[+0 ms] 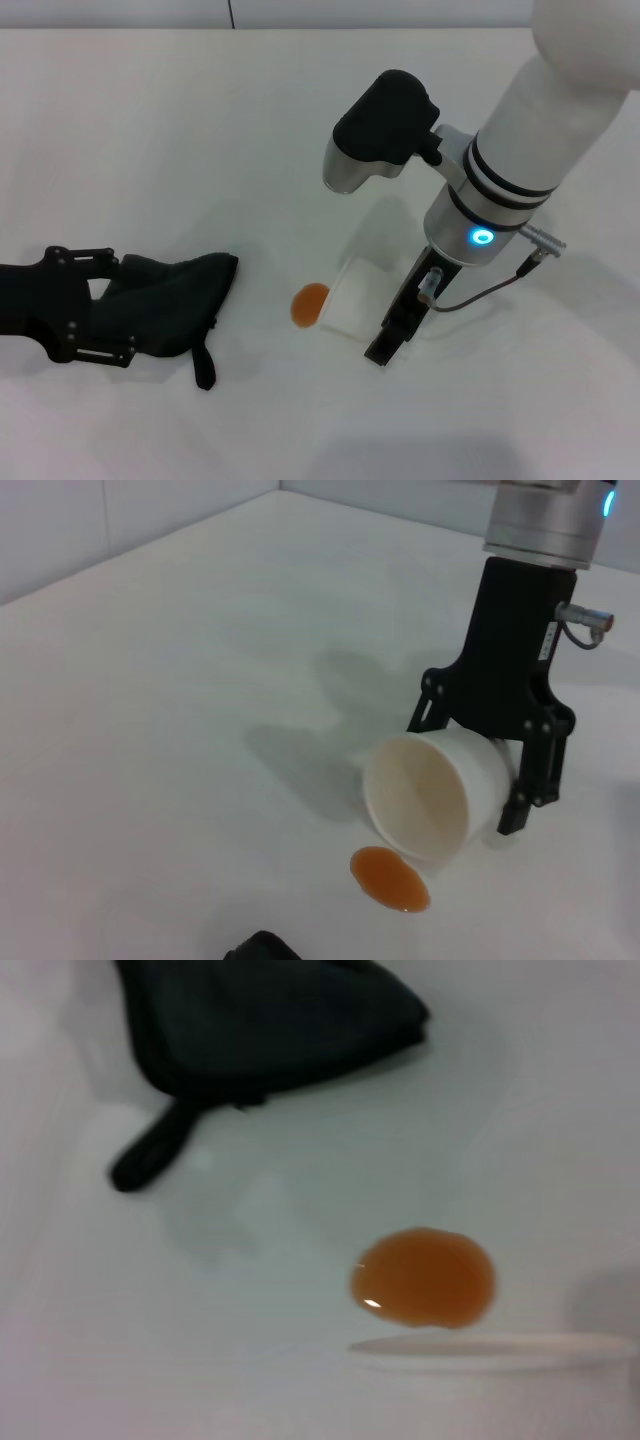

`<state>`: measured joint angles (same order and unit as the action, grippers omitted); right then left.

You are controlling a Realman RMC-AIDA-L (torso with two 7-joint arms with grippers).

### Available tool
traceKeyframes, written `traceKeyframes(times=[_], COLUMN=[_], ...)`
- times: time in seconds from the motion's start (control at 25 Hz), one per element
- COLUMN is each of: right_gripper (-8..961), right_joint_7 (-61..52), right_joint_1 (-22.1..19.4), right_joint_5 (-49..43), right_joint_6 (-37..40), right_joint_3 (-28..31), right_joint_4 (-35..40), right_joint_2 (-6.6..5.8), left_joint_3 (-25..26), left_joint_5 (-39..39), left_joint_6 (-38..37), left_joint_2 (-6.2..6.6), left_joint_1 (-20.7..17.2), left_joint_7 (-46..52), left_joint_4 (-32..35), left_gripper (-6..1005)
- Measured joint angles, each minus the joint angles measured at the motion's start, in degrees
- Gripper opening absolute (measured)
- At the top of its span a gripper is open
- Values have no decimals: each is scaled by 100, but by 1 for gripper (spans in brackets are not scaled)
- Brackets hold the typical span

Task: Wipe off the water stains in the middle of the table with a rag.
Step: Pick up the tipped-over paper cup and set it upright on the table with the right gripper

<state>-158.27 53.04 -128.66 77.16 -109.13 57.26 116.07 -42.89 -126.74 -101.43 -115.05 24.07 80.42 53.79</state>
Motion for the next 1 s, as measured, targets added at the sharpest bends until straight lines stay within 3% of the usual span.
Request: traceKeyframes(times=[0.28, 0.56, 0.68, 0.84, 1.0], right_gripper=[772, 728, 699, 662, 619], right_joint_7=[442, 2413, 3787, 5325, 7285], right_joint_1=[-360, -1453, -1903, -2331, -2617], right_joint_5=[110, 684, 1390, 2419, 3746], right_joint_6=[134, 334, 149, -249, -562], right_joint_3=[621, 2651, 3417, 3807, 4095], right_joint_4=[464, 1011, 812, 305, -705], right_joint_2=[-42, -56, -52, -57, -61], left_joint_3=[49, 71, 71, 71, 71], left_joint_5=[36, 146, 279, 384, 441], left_joint_6=[0, 40, 122, 134, 141], left_joint_2=[0, -1, -8, -31, -69], left_joint_1=[-59, -61, -45, -48, -53], left_joint_7=[1, 0, 2, 3, 0], left_joint_4=[0, 0, -15, -20, -14], left_gripper=[874, 874, 874, 874, 874])
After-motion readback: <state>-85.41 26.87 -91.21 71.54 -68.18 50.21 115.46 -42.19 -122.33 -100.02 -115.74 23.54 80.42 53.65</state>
